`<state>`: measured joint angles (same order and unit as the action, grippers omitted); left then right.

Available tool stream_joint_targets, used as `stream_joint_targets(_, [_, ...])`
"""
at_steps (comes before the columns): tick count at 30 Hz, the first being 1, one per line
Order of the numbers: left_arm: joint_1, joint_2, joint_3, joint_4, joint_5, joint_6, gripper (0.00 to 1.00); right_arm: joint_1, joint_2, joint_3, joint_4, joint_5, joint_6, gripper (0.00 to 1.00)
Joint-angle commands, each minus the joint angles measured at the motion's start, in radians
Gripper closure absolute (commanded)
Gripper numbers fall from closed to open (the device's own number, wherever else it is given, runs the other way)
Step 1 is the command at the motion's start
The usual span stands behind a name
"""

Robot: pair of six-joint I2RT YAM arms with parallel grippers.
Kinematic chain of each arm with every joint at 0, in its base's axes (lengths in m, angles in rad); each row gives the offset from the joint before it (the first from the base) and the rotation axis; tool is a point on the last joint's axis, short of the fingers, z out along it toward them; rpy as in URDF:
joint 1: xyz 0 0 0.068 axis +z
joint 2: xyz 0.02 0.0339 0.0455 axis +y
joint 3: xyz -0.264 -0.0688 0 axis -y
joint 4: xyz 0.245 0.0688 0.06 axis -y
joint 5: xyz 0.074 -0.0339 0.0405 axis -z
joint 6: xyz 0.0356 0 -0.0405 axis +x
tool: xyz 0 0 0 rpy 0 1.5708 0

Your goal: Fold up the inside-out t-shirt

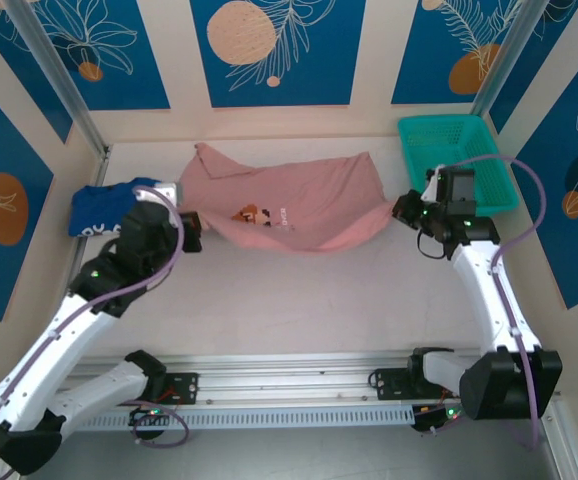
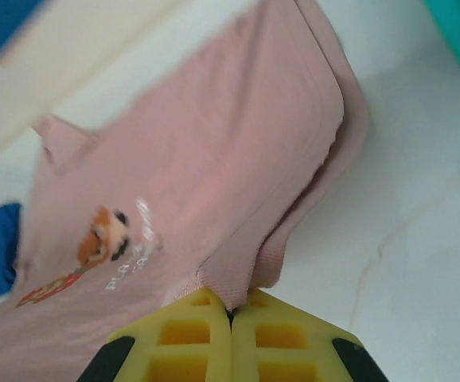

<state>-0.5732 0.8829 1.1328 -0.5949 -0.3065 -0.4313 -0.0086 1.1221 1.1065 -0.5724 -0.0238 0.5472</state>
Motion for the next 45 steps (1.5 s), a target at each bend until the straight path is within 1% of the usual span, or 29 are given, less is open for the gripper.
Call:
stream_joint_targets(1, [0.006,-0.029,0.185,-0.051,-0.113,0.147,1.00,0.002,-0.111,0.134,-0.026,0.026,-0.034,1.00])
stream_joint_targets(4, [0.006,-0.049,0.330,-0.058,-0.122,0.208,1.00,0.002,-0.199,0.218,-0.041,0.047,-0.050,1.00])
stream_joint_targets(7, [0.006,-0.039,0.505,-0.102,-0.093,0.263,1.00,0.002,-0.267,0.320,-0.067,0.058,-0.071,1.00])
stream_joint_targets(11, [0.006,-0.001,0.725,-0.173,-0.038,0.308,1.00,0.002,-0.319,0.479,-0.127,0.064,-0.091,1.00])
stream_joint_targets(13, [0.006,0.030,0.824,-0.208,-0.040,0.332,1.00,0.002,-0.329,0.554,-0.155,0.062,-0.096,1.00])
stream_joint_targets(15, [0.006,0.083,0.903,-0.241,-0.089,0.370,1.00,0.002,-0.326,0.609,-0.173,0.057,-0.098,1.00])
stream_joint_targets(17, [0.006,0.177,0.983,-0.301,-0.200,0.412,1.00,0.002,-0.309,0.637,-0.181,0.048,-0.098,1.00])
stream_joint_targets(18, [0.006,0.218,1.000,-0.315,-0.237,0.425,1.00,0.002,-0.297,0.639,-0.182,0.048,-0.099,1.00])
stream_joint_targets(20, [0.018,0.293,1.002,-0.316,-0.246,0.431,1.00,0.002,-0.268,0.622,-0.173,0.053,-0.104,1.00])
stream_joint_targets(21, [0.039,0.321,1.004,-0.319,-0.225,0.422,1.00,0.002,-0.254,0.606,-0.163,0.053,-0.108,1.00])
stream_joint_targets(23, [0.115,0.369,1.005,-0.311,-0.155,0.388,1.00,0.002,-0.224,0.563,-0.123,0.059,-0.119,1.00])
stream_joint_targets(25, [0.171,0.405,1.005,-0.298,-0.105,0.372,1.00,0.002,-0.189,0.540,-0.096,0.072,-0.135,1.00])
stream_joint_targets(27, [0.204,0.434,1.005,-0.281,-0.079,0.370,1.00,0.002,-0.155,0.525,-0.067,0.082,-0.149,1.00])
stream_joint_targets(29, [0.214,0.445,1.008,-0.269,-0.059,0.371,1.00,0.002,-0.133,0.519,-0.051,0.079,-0.155,1.00])
stream_joint_targets(35, [0.215,0.410,1.017,-0.249,-0.028,0.381,1.00,0.001,-0.122,0.538,-0.046,0.054,-0.157,1.00])
stream_joint_targets(40, [0.216,0.325,1.018,-0.267,-0.008,0.379,1.00,0.002,-0.159,0.579,-0.093,0.052,-0.174,1.00])
stream_joint_targets(45, [0.216,0.214,1.017,-0.286,0.044,0.357,1.00,0.002,-0.221,0.641,-0.159,0.048,-0.182,1.00])
